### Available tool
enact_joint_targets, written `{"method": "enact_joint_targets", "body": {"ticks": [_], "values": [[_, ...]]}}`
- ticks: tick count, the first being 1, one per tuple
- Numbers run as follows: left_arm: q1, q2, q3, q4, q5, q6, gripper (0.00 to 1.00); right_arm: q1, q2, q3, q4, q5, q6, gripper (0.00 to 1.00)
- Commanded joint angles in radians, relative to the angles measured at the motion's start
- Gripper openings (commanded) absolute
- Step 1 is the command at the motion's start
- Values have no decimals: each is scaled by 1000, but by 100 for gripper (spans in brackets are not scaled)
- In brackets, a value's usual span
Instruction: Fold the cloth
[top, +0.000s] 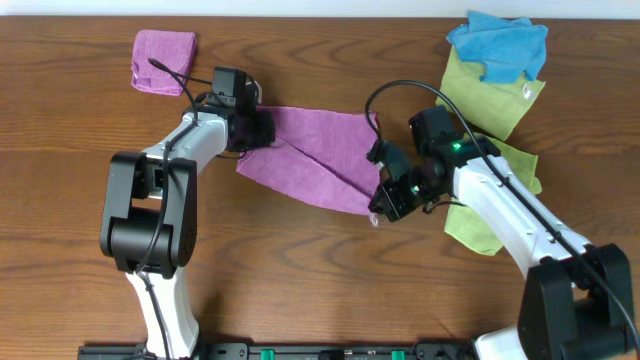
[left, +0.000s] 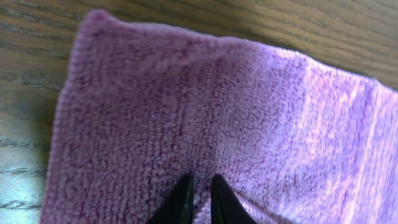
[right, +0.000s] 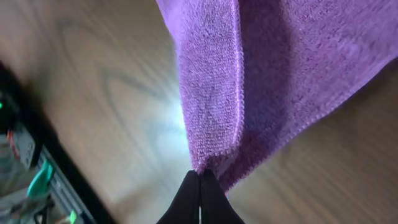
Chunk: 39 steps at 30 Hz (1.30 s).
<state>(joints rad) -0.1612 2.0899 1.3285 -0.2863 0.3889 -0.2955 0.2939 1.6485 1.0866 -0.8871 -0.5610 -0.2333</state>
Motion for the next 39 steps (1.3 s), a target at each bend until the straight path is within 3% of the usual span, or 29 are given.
{"method": "enact_joint_targets", "body": {"ticks": [1,3,5,14,15,17,19,21,23,26,28,29,30,33,34,39], "values": [[-3,30,0,-2,-26,-1,13,8,-6,13,-24,-41,-82,1],[-3,30,1,0,-26,-6,15,9,-6,13,-35,-33,-90,1],[-3,30,3,6,-26,-24,24,8,-6,13,-42,-22,-90,1],[-3,30,4,10,-26,-27,20,9,-6,13,-192,-27,-235,1],[-3,30,4,11,-26,-27,20,9,-6,13,-198,-35,-235,5],[-3,30,4,11,-26,-29,20,8,-6,13,-202,-34,-229,27],[-3,30,4,11,-26,-35,20,8,-6,13,-205,-31,-217,71],[-3,30,4,10,-26,-35,19,8,-6,13,-202,-26,-192,87],[-3,30,4,10,-26,-35,19,8,-6,13,-190,-27,-174,92],[-3,30,4,10,-26,-35,18,10,-6,13,-129,-38,-116,91],[-3,30,4,10,-27,-46,15,17,-6,13,-58,-64,-90,84],[-3,30,4,10,-27,-50,14,23,-6,13,-25,-71,-87,76],[-3,30,4,10,-27,-50,13,33,-6,13,14,-72,-81,68],[-3,30,4,6,-26,-50,12,64,-5,13,140,-5,-12,13],[-3,30,4,3,-25,-50,12,74,-5,13,178,43,27,1],[-3,29,5,-1,32,-49,13,95,32,13,326,208,106,1]]}}
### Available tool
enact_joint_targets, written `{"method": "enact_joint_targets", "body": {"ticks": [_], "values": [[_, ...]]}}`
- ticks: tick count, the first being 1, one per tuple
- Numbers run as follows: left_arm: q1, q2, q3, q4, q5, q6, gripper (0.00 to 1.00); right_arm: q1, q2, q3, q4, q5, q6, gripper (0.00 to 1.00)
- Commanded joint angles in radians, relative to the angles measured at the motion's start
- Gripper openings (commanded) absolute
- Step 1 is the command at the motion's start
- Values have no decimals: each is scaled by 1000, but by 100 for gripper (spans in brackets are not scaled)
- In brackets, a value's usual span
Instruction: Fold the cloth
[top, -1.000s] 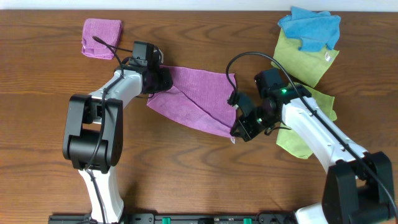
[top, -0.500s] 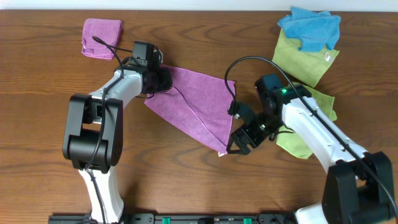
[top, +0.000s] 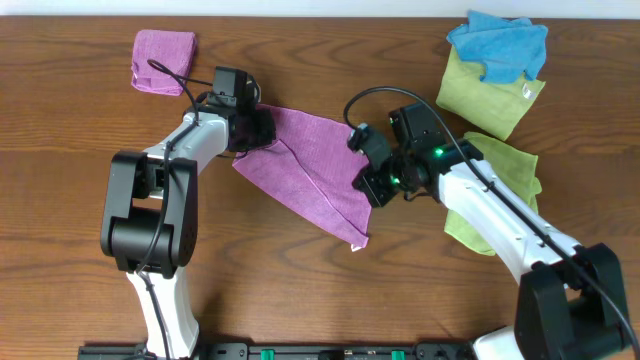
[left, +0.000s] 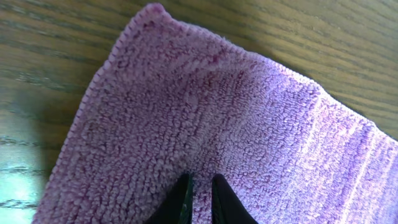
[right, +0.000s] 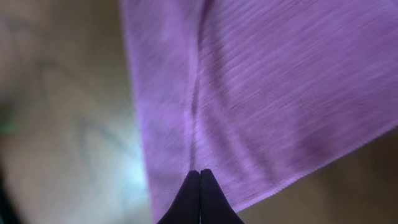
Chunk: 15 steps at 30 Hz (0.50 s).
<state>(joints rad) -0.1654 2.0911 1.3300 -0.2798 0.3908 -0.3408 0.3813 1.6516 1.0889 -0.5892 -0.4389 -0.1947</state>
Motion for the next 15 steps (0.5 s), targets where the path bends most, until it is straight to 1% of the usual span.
{"method": "enact_joint_targets", "body": {"ticks": [1,3,5,7,9,10,15], "values": [[2,27,4,-9,34,-4,13,5,47,11,50,95,82,1],[1,27,5,-17,37,-3,12,-3,100,11,104,166,148,1],[2,27,6,-36,36,-3,12,-10,135,11,152,187,183,1],[1,27,6,-54,36,4,12,-11,151,11,190,209,211,1],[1,27,6,-64,36,4,11,-10,157,11,226,284,240,1],[1,27,6,-67,36,4,11,-10,159,11,242,328,252,1],[1,27,6,-120,11,4,6,-10,170,11,316,427,253,1]]}}
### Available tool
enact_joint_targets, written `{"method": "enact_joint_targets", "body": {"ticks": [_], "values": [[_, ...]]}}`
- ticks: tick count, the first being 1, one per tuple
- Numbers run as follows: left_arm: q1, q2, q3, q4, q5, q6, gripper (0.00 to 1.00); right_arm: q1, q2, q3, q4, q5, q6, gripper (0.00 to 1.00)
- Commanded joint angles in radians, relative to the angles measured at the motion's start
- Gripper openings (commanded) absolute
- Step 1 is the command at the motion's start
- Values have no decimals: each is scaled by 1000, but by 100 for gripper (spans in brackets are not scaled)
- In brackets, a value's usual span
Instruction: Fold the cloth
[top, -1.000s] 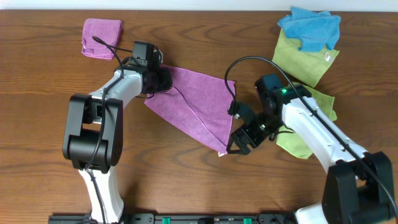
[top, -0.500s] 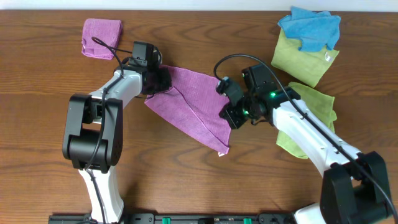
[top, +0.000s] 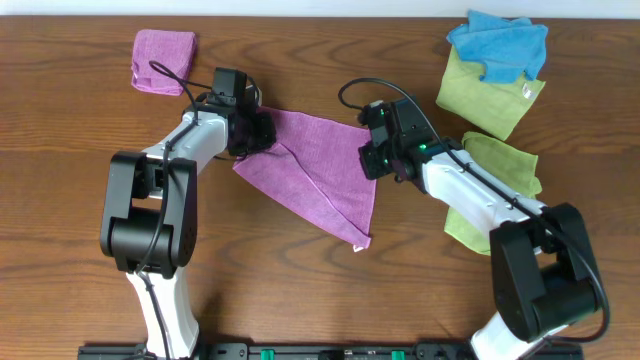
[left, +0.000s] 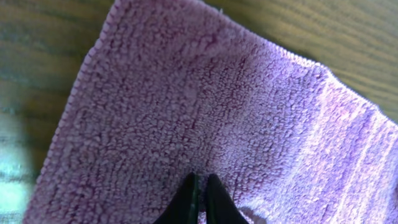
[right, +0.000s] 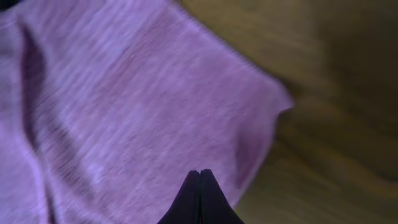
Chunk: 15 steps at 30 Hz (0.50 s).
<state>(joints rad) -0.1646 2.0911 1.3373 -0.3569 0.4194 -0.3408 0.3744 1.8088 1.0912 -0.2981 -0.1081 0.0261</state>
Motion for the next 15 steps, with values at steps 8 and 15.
{"method": "enact_joint_targets", "body": {"ticks": [8,15], "values": [[-1,27,-1,-150,-34,4,6,6,79,11,75,104,18,1],[0,27,-1,-275,-93,4,6,39,95,15,90,101,22,1]]}}
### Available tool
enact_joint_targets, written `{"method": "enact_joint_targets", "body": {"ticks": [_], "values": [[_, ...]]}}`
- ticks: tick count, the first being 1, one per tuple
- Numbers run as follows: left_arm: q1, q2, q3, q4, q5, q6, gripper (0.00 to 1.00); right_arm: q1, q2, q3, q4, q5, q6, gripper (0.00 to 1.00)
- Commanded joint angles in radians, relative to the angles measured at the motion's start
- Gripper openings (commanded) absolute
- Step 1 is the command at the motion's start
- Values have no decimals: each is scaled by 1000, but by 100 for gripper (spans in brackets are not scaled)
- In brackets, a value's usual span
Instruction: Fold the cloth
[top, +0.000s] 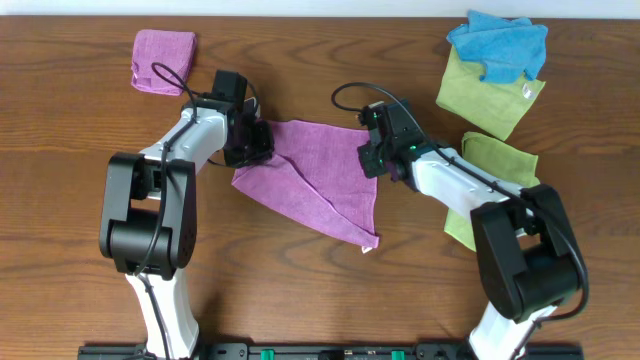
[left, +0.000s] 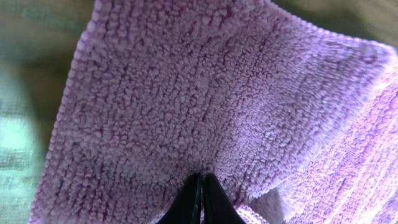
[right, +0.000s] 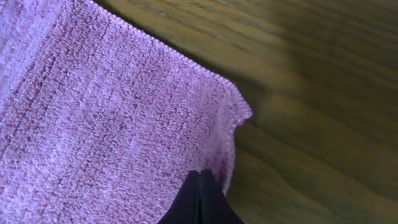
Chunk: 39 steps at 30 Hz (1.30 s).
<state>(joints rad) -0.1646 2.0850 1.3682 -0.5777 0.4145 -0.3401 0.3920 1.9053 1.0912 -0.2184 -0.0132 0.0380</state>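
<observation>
The purple cloth (top: 320, 175) lies mid-table, doubled over into a rough triangle with its point toward the front. My left gripper (top: 256, 142) is shut on the cloth's left corner; the left wrist view shows the gripper (left: 200, 178) pinching thick purple pile (left: 186, 93). My right gripper (top: 372, 160) is shut on the cloth's back right corner. In the right wrist view the gripper (right: 200, 175) bites the cloth (right: 112, 130) just inside its rounded corner, with bare wood beside it.
A small folded purple cloth (top: 163, 48) sits at the back left. A blue cloth (top: 500, 42) lies on a green cloth (top: 490, 95) at the back right. Another green cloth (top: 505, 175) lies under the right arm.
My left gripper has shifted slightly forward and its jaws have closed tighter on the cloth. The right gripper has stayed at the back right corner, lower over the wood.
My right gripper first held the cloth's front right corner low near the table's middle, the left gripper pinning the left end. The right gripper then stood further back and left with that corner. It now sits at the cloth's back right corner, the cloth doubled over.
</observation>
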Motion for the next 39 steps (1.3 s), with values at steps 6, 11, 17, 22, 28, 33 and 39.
{"method": "enact_joint_targets", "body": {"ticks": [6,11,17,22,28,33,39], "values": [[0,33,-32,-90,-92,2,6,28,5,15,66,13,18,1],[0,26,-29,-36,-80,-5,6,28,60,30,104,12,37,1],[1,22,-14,4,-82,4,6,28,148,138,67,2,47,1],[2,22,22,5,-85,26,6,28,190,204,43,2,47,1],[2,22,49,6,-85,26,6,27,219,243,-23,7,47,1],[2,22,63,7,-85,26,6,27,204,333,-145,55,48,1],[2,22,90,7,-89,25,6,27,199,530,-420,54,48,1]]}}
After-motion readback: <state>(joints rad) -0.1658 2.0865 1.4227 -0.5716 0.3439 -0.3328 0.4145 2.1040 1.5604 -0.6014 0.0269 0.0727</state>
